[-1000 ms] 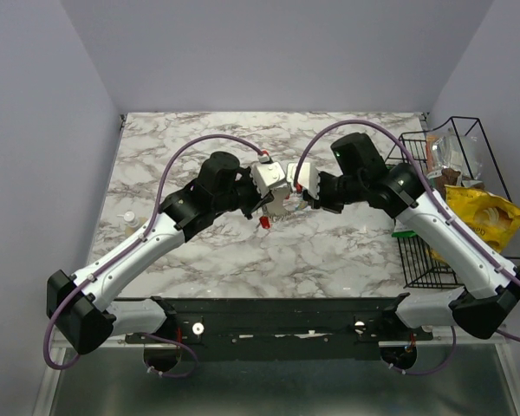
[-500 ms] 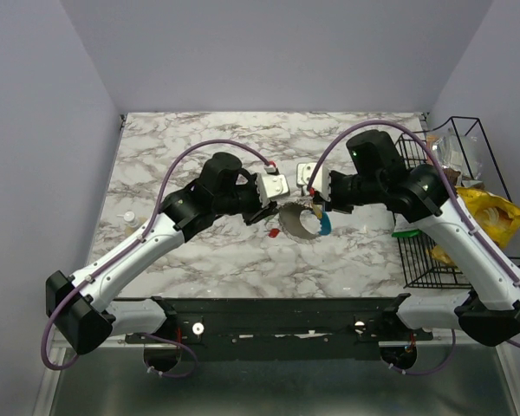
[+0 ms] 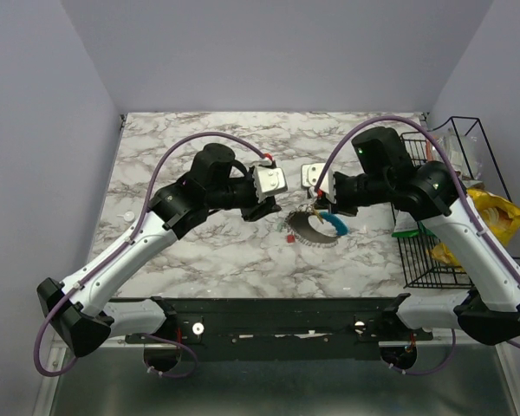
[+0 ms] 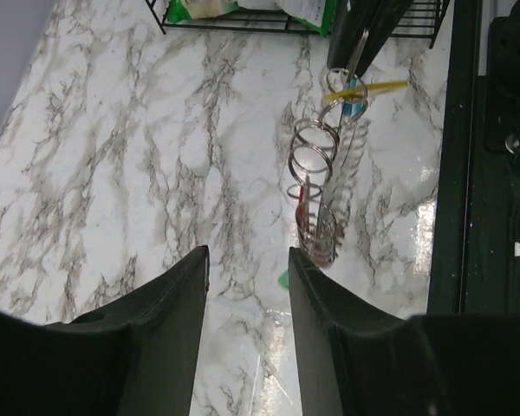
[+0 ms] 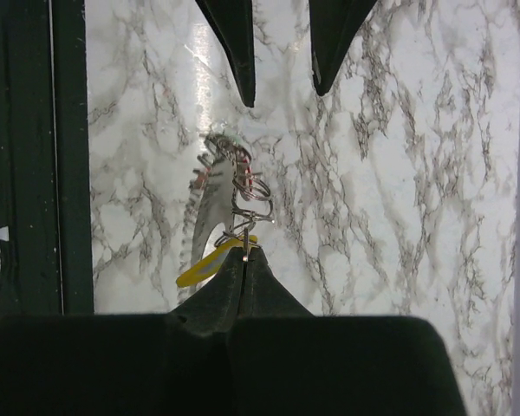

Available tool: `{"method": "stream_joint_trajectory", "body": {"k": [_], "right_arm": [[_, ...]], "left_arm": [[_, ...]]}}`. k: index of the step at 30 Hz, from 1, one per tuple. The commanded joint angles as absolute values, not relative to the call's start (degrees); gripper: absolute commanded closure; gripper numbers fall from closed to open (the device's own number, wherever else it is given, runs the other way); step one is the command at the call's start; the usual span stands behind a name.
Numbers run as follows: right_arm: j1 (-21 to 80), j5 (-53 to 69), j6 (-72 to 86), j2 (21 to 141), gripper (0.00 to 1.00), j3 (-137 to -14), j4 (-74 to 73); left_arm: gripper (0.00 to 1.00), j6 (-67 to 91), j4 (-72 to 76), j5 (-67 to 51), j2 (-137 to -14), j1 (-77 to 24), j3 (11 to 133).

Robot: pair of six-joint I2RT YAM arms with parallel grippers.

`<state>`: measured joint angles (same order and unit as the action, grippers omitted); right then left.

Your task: Remove the keys from the keyring

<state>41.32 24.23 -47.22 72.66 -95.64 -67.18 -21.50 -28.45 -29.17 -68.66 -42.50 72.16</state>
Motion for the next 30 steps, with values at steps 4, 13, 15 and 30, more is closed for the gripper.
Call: {"method": "stream_joint_trajectory", "body": {"k": [4,13,15,30], "right_arm": [[41.8,28.5,-47.5,73.8,0.99,-98.5,-68.1],[41.9,29.0,-47.2,75.4,0.99,-99.7,-68.3],[41.8,29.2,-47.2,75.3,0.99,-99.4,-68.2],[41.8,27.5,-43.9,76.0,0.99,-98.9,-65.8]], "left_arm": [[0.50,-17.7,-27.5,-33.0,-70.4,-42.5,76.5],[0.49,-15.6,-28.3,-36.4,-72.6,-42.6,80.5],[0.49,-15.4,-28.0,-37.3,-72.6,-42.6,80.6],[0.50,-11.6,-26.0,-38.8,-74.5,-43.4,81.5]]}}
